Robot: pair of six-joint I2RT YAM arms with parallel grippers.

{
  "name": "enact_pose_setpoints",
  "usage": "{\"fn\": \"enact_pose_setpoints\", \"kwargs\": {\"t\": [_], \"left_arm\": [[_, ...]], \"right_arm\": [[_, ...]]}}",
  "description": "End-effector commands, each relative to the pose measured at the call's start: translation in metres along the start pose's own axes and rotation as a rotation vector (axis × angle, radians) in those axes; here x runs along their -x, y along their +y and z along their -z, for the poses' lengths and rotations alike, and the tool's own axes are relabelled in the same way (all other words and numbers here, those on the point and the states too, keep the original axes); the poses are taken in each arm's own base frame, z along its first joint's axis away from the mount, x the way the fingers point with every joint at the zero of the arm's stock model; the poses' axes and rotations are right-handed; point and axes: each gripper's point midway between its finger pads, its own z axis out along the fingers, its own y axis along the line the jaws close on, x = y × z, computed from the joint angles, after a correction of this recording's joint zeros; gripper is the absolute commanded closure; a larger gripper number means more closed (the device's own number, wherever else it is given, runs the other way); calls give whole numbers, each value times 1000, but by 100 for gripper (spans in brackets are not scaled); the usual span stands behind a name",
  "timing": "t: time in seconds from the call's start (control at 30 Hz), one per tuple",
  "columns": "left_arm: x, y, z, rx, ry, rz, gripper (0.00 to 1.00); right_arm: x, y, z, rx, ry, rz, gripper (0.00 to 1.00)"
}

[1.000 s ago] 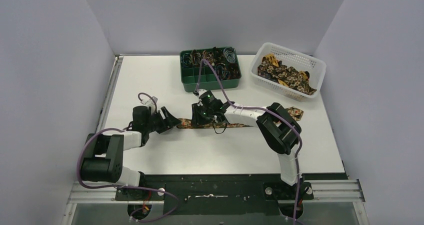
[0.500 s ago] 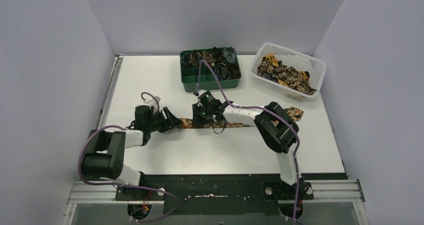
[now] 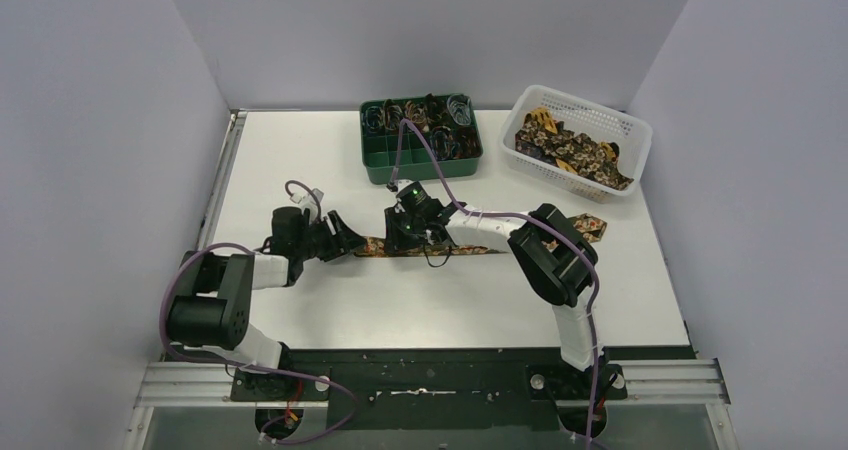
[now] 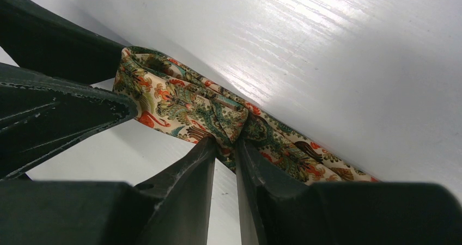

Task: Roll the ties
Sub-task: Roll the tie at the center of the board.

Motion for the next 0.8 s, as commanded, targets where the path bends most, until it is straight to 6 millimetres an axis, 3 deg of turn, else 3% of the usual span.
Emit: {"fn": "enact_pose_setpoints", "kwargs": {"t": [0.0, 0.43, 0.63, 0.77], "left_arm": [[-21, 18, 0, 66, 68, 1, 48], [-29, 11, -4, 15, 104, 14, 56], [-20, 14, -4, 62, 79, 11, 65], [-11, 8, -3, 50, 54, 0, 73]], "right_arm": [[5, -5, -3, -16, -2, -9, 77], [3, -4, -4, -3, 5, -17, 76], [4, -4, -4, 0, 5, -14, 76], [8, 8, -1, 63, 1, -20, 73]]}}
